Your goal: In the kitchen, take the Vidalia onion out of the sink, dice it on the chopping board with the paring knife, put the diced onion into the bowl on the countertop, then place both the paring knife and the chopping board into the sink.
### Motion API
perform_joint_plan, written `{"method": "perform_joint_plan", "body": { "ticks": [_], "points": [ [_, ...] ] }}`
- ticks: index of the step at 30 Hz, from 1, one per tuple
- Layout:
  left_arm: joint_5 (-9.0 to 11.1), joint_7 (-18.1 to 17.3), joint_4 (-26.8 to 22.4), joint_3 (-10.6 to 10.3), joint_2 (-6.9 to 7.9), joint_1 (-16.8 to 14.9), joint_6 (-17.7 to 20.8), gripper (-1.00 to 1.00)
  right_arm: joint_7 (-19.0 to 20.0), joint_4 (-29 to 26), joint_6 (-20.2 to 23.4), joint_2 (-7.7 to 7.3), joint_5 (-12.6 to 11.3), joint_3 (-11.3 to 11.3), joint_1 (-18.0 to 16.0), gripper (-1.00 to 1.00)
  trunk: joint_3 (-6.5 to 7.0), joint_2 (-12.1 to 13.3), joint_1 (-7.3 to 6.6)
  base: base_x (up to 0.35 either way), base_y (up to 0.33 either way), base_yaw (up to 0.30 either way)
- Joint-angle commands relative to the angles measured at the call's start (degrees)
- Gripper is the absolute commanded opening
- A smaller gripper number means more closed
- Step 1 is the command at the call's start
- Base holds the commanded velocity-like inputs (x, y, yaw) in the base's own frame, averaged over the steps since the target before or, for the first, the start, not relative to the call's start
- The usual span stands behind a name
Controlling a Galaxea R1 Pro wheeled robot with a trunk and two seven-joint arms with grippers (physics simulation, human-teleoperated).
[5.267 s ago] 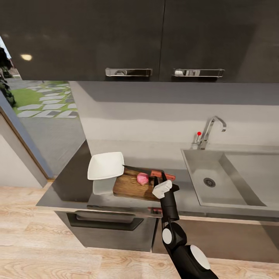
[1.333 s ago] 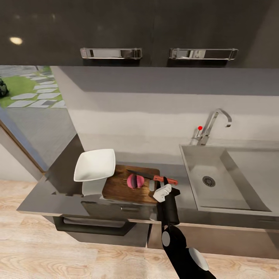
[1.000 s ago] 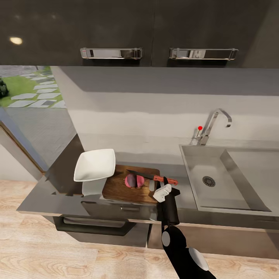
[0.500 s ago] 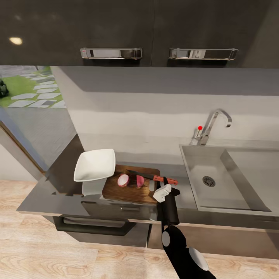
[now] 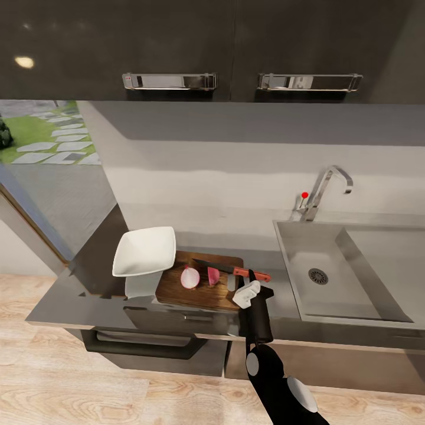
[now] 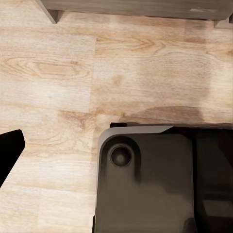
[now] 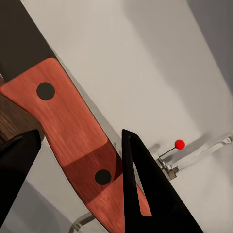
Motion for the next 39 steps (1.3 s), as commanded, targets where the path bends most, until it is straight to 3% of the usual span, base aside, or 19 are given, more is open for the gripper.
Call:
{"method": "perform_joint_plan", "body": {
  "ticks": [1, 27, 31, 39],
  "points": [
    [0.59, 0.33, -0.08, -0.37, 0.06, 0.02, -0.12, 1.00, -0.21, 0.73, 0.47, 0.00, -0.19, 0.02, -0.03, -1.00, -0.07, -0.06, 0.03, 0.000, 0.000, 0.000],
    [0.59, 0.31, 0.01, -0.37, 0.06, -0.03, -0.12, 1.00, -1.24, 0.43, 0.46, 0.11, 0.00, 0.02, -0.03, -1.00, -0.07, -0.06, 0.03, 0.000, 0.000, 0.000],
    [0.59, 0.31, -0.04, -0.37, 0.06, -0.01, -0.12, 1.00, -2.16, 0.00, 0.46, 0.52, -0.01, 0.02, -0.03, -1.00, -0.07, -0.06, 0.03, 0.000, 0.000, 0.000],
    [0.76, 0.39, 0.10, -0.46, -0.51, -0.01, -0.32, 1.00, -3.26, -1.93, -0.46, 3.12, 2.15, 1.79, 2.56, -1.00, -0.07, -0.06, 0.03, 0.000, 0.000, 0.000]
  ]
}}
